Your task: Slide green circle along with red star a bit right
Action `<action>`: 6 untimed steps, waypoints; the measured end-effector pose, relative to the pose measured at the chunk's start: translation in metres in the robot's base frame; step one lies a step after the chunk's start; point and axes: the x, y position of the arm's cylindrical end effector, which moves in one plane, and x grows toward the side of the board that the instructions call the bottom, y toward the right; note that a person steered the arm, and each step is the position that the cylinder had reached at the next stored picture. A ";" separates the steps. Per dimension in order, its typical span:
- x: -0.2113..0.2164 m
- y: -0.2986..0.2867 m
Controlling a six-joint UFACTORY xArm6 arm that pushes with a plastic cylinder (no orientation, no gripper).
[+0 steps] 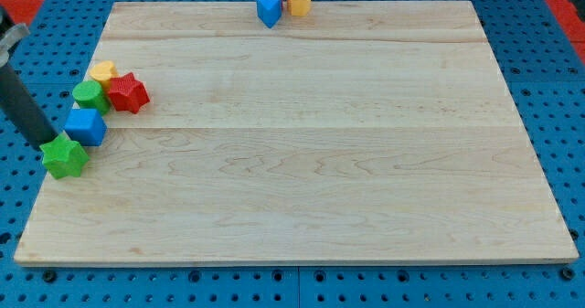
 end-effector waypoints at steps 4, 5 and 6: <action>-0.064 0.001; -0.080 0.012; -0.082 0.038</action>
